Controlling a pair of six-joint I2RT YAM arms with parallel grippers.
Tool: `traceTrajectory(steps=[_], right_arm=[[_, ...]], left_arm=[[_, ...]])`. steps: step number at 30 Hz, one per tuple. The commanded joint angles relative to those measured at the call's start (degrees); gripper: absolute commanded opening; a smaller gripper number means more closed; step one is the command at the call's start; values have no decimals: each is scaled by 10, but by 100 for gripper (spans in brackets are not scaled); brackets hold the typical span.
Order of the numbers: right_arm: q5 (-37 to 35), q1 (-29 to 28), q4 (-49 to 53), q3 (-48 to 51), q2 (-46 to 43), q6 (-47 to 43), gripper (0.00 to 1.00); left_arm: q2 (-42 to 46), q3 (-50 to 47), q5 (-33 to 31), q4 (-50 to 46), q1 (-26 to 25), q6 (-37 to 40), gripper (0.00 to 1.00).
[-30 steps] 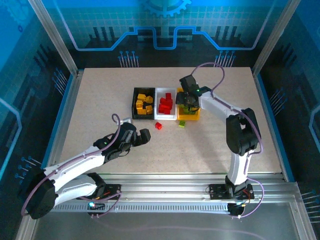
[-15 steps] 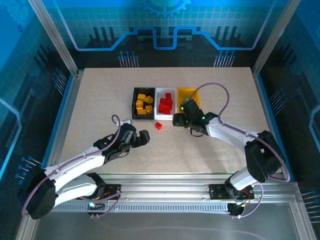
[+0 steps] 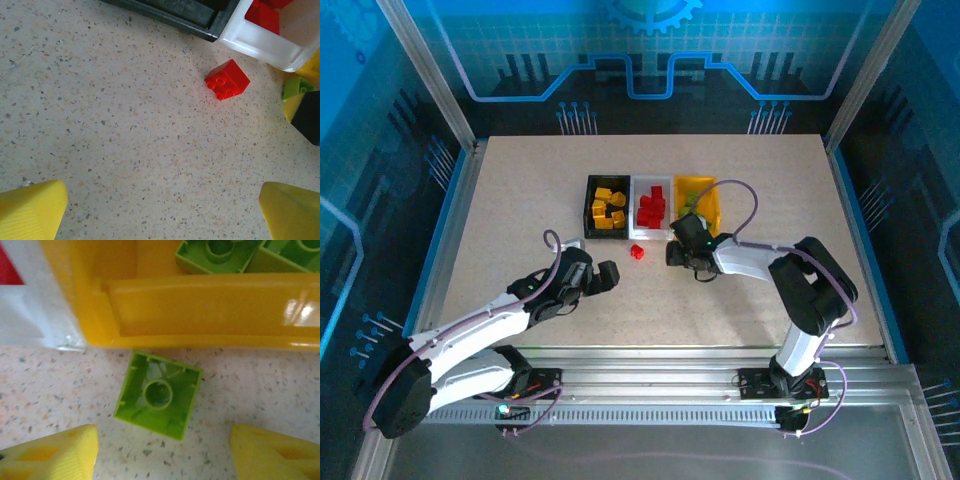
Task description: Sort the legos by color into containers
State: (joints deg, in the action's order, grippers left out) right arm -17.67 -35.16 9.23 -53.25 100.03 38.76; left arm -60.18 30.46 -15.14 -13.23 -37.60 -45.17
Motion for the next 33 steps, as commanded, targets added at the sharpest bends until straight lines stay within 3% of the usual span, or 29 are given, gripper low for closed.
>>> traceTrajectory(steps=[1, 17, 27, 33], right_arm=[[-24, 6, -20, -26, 24, 2, 67], [-56, 7, -25, -30, 37, -10, 35], [-40, -28, -27, 93, -143, -26, 32], [-31, -21, 20, 84, -266, -57, 32]], left_arm=[[1, -11, 7, -5, 4, -13, 99], [-22, -13, 14, 7, 4, -20, 99], [-29, -15, 17, 18, 4, -20, 99], [-39, -15, 19, 28, 3, -23, 99]])
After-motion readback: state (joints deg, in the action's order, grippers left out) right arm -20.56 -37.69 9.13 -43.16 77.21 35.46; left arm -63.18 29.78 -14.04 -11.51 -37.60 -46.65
